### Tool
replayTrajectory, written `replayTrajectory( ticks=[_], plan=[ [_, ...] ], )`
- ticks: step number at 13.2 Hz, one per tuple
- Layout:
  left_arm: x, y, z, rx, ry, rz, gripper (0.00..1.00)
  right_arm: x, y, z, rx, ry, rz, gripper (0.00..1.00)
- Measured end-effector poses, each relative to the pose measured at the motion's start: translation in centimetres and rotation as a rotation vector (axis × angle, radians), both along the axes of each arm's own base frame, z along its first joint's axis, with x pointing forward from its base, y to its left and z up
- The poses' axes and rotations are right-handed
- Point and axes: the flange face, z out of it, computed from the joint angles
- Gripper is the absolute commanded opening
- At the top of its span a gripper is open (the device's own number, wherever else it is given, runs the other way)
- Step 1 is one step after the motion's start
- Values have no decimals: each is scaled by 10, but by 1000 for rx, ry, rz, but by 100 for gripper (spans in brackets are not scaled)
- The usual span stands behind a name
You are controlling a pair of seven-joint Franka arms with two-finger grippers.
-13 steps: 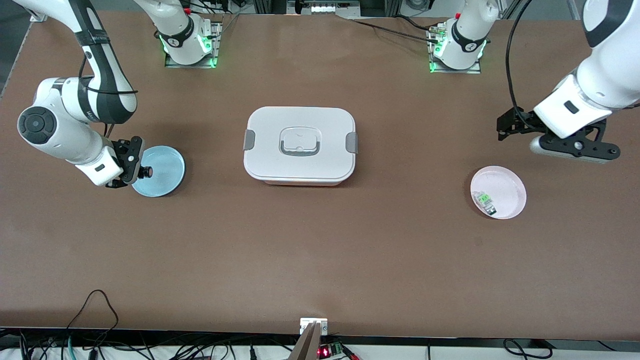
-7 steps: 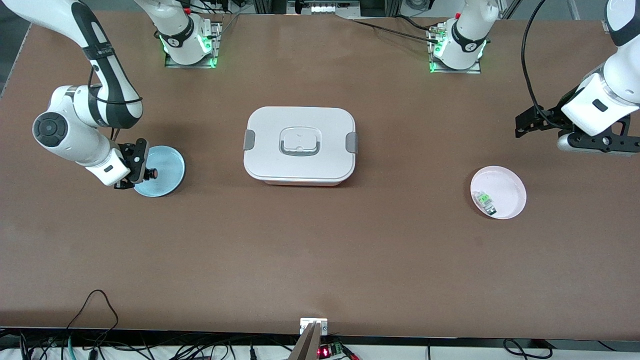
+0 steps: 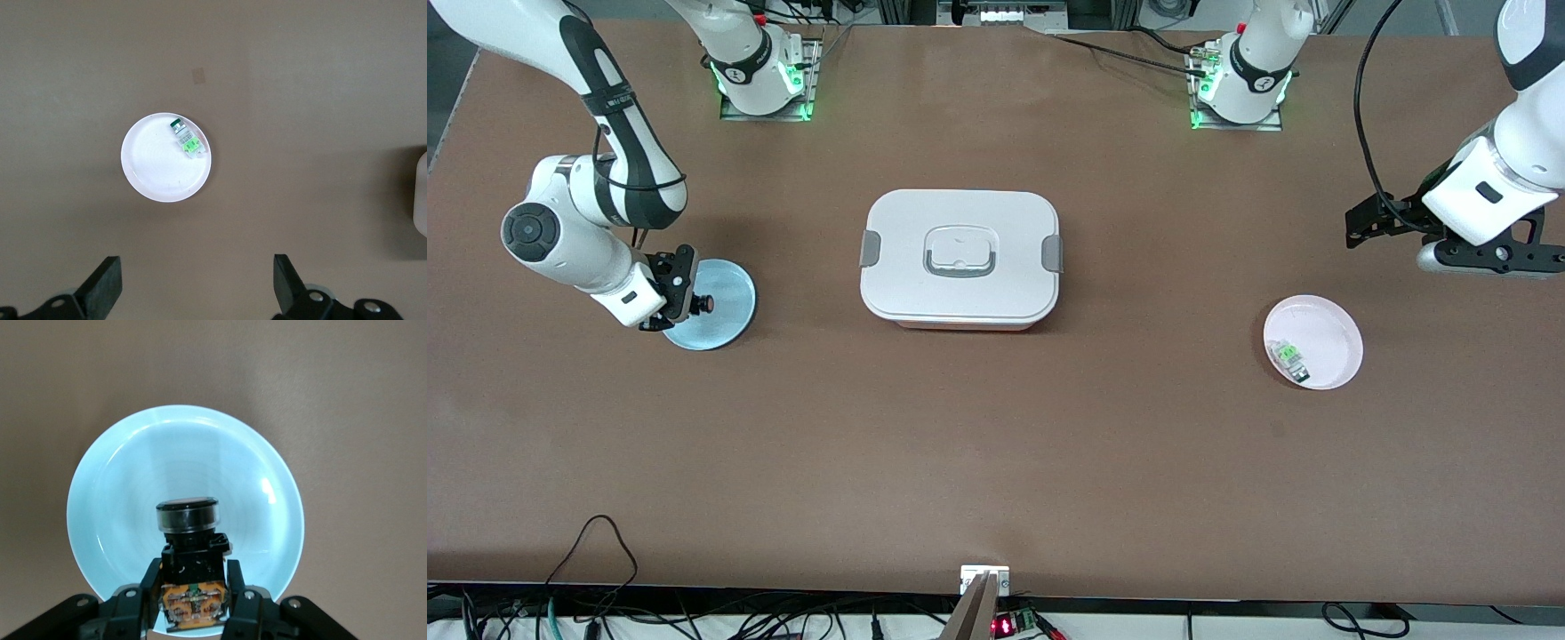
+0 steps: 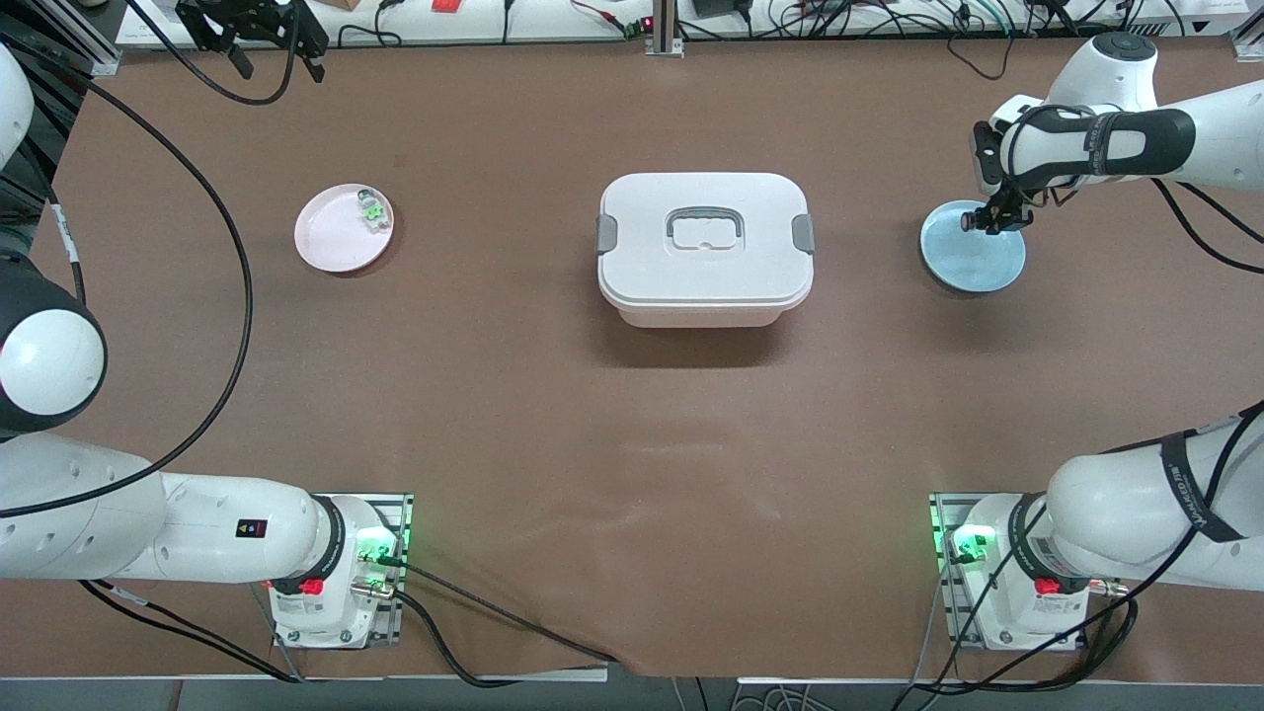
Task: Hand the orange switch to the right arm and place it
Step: 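Lower the switch onto the blue plate with the right gripper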
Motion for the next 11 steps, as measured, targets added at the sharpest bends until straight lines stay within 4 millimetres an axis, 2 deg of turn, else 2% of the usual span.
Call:
replayTrajectory(
  ticks=[11],
  plan=[
    [0, 3, 15, -1, -22, 5, 100, -17, -11, -42, 31, 0, 80, 36]
  ],
)
